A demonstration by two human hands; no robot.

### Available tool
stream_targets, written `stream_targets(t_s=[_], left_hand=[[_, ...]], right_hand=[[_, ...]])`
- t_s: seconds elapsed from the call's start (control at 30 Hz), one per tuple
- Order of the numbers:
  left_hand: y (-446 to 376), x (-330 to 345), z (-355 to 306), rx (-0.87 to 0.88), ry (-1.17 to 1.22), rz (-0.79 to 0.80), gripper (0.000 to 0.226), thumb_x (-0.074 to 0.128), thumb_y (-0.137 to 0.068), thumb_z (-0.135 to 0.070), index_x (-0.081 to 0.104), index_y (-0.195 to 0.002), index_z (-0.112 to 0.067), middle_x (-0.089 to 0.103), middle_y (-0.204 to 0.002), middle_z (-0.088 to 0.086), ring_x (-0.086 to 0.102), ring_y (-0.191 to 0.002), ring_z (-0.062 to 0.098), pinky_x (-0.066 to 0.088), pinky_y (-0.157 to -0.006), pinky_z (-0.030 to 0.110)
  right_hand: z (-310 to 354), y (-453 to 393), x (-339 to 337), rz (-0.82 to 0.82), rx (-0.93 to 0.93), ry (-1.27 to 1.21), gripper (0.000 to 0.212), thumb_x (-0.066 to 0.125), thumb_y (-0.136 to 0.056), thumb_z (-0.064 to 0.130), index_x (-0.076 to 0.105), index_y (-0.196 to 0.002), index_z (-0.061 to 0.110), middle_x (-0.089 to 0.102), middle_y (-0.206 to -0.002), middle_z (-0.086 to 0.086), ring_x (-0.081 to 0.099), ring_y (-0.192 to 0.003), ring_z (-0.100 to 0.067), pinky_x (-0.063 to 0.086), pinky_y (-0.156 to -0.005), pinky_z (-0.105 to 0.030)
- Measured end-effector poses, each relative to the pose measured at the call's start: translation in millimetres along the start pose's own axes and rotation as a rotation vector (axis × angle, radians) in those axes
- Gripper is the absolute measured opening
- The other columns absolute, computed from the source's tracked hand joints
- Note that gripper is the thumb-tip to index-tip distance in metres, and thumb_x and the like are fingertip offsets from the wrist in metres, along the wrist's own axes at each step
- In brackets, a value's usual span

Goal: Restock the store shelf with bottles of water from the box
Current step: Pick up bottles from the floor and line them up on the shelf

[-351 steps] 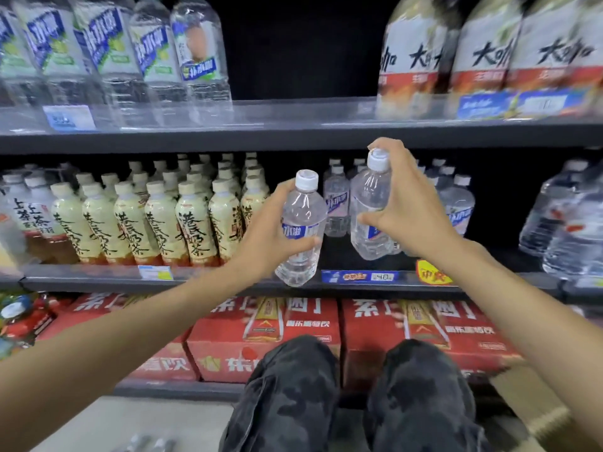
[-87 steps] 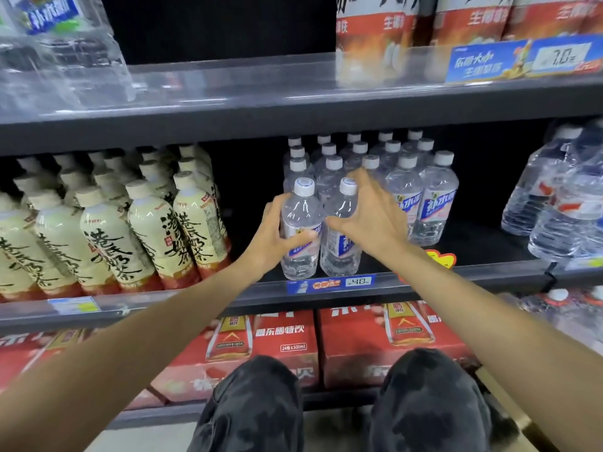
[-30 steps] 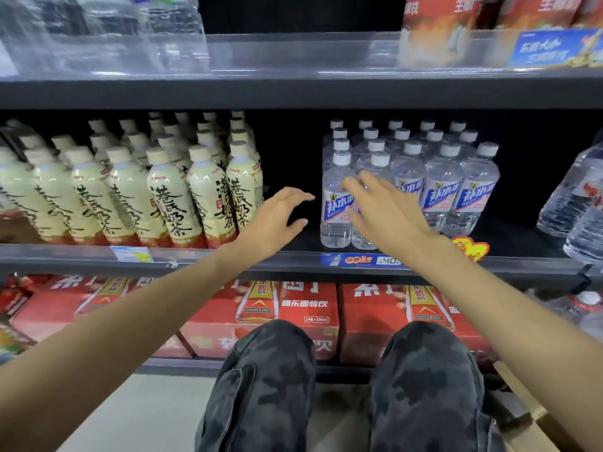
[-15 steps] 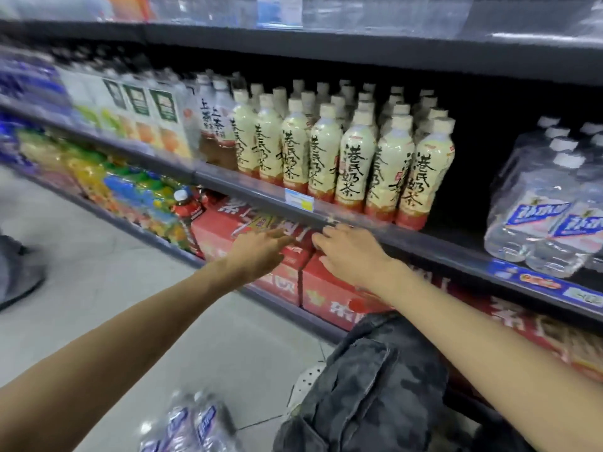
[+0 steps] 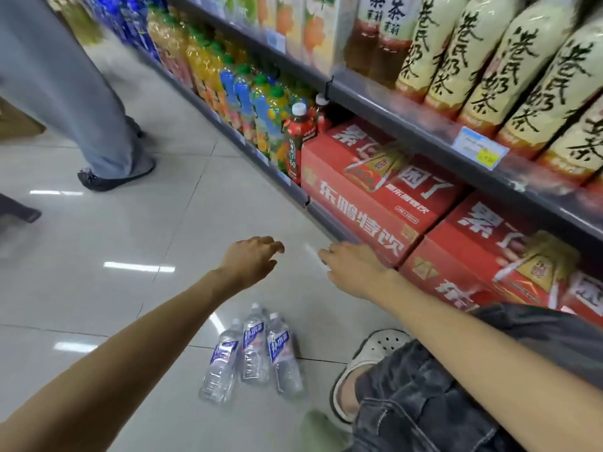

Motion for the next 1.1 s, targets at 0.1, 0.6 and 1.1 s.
stream_targets(t_s=[0.1, 0.6, 1.1], left_hand=[[17.9, 50.9, 24.3, -0.066, 0.067, 0.062, 0.034, 0.05, -0.095, -0.032, 0.051, -0.129, -0.03, 0.059, -0.126, -0.006, 0.059, -0.112, 0.018, 0.052, -0.081, 0.034], [101.1, 253.5, 71.7, -0.523, 0.596, 0.199, 0.045, 0.062, -0.091, -0.032, 0.052, -0.132, -0.017, 0.057, -0.125, 0.007, 0.062, -0.099, 0.025, 0.051, -0.083, 0.035], [76.9, 304.4, 67.8, -0.664, 0.601, 0.232, 0.073, 0.072, -0.082, -0.034, 0.033, -0.141, -0.015, 0.047, -0.122, 0.013, 0.056, -0.102, 0.029, 0.047, -0.069, 0.033]], right_hand=[[28.8, -16.9, 42.0, 0.098, -0.04, -0.023, 0.032, 0.042, -0.095, 0.011, 0.047, -0.126, 0.014, 0.057, -0.123, -0.007, 0.053, -0.113, -0.027, 0.035, -0.07, -0.034], [97.7, -50.2, 202.8, 0.445, 0.035, -0.277, 0.048, 0.045, -0.092, 0.011, 0.033, -0.138, 0.016, 0.062, -0.119, -0.007, 0.06, -0.105, -0.03, 0.042, -0.071, -0.035], [142.7, -49.9, 306.6, 0.6, 0.485, -0.83, 0.099, 0.073, -0.08, 0.038, 0.008, -0.152, 0.015, 0.025, -0.154, -0.006, 0.036, -0.136, -0.029, 0.044, -0.096, -0.039]])
Point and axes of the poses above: each hand's wrist, its own y-axis away from the middle knuckle, its own x-axis out of the palm, z = x × y, the point moved 10 cm from there along -y, towards the middle knuckle
